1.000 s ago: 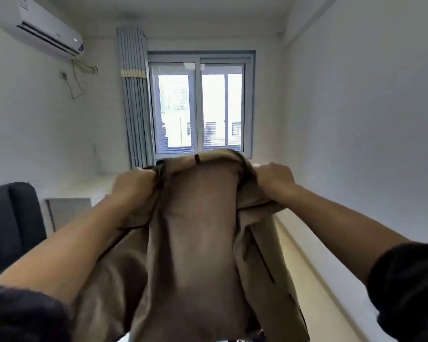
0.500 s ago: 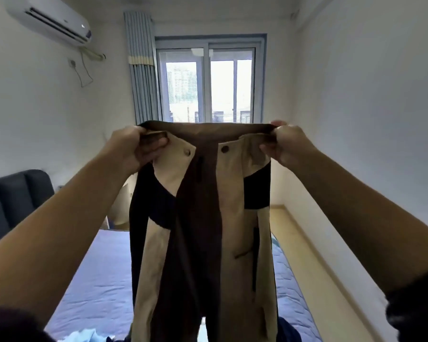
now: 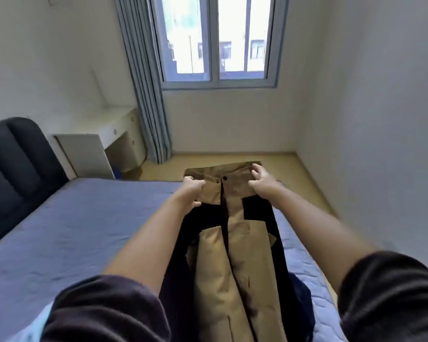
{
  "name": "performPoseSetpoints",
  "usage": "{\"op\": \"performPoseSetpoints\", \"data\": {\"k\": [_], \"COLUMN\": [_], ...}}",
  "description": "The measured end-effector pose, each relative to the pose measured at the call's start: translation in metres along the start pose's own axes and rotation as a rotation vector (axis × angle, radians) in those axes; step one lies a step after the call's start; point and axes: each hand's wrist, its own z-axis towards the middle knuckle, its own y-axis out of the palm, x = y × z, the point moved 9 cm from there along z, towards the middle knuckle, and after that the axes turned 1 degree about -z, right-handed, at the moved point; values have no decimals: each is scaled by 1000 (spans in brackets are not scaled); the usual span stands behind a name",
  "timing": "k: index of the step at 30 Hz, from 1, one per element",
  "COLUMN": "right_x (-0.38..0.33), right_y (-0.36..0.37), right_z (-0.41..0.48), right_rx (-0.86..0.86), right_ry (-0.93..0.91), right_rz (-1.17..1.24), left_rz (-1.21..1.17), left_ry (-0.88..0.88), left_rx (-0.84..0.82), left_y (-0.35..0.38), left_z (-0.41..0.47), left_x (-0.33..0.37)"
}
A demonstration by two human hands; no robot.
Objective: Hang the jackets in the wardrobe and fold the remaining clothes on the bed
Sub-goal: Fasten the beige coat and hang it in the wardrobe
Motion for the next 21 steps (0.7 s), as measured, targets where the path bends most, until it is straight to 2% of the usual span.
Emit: {"op": "performPoseSetpoints", "data": {"k": [4, 7, 11, 18, 21], "right_x": [163, 268, 382, 572, 634], "right_y": [70, 107, 148, 207, 217], "right_z": [-20, -52, -100, -220, -257], "right_rx": [-96, -146, -229, -388, -407], "right_ry": [223, 365, 545, 824, 892], "right_rz": [-61, -131, -147, -263, -352], "left_rz": [106, 114, 116, 116, 135], "left_ry": [-302, -441, -595, -963, -1080], "left_rx": [7, 60, 61, 5, -32], "left_y": [-2, -12, -15, 10, 26], "left_z": [8, -11, -46, -150, -184], "left_x": [-182, -291, -407, -613, -682]}}
